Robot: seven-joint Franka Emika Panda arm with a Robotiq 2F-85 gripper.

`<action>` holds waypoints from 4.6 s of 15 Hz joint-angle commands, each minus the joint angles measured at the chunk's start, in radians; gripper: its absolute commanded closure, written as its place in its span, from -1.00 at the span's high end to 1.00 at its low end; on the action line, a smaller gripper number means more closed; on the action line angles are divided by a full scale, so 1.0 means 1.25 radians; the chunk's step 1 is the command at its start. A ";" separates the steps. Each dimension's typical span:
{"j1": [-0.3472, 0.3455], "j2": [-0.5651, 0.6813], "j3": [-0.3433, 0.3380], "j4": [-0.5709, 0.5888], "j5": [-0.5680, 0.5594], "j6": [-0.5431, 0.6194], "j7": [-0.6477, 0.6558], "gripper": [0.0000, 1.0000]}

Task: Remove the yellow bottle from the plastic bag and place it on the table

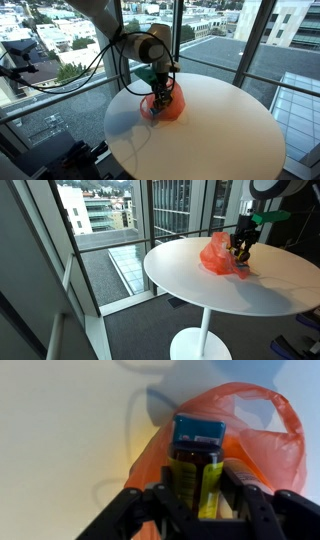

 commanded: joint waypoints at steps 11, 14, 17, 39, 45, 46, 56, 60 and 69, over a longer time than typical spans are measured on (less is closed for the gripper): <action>-0.036 -0.198 -0.002 -0.095 0.024 -0.075 -0.056 -0.45; -0.062 -0.188 -0.023 -0.080 0.022 -0.071 -0.047 -0.45; -0.087 -0.160 -0.043 -0.069 0.020 -0.058 -0.049 -0.45; -0.139 -0.013 -0.068 -0.043 0.022 -0.014 -0.159 0.43; -0.137 -0.066 -0.045 -0.056 0.039 -0.055 -0.222 0.49; -0.136 -0.079 -0.041 -0.057 0.042 -0.072 -0.238 0.61; -0.098 -0.224 -0.025 -0.066 0.017 -0.266 -0.259 0.98; -0.087 -0.292 -0.024 -0.077 0.006 -0.292 -0.253 1.00; -0.083 -0.393 -0.026 -0.041 0.007 -0.435 -0.260 1.00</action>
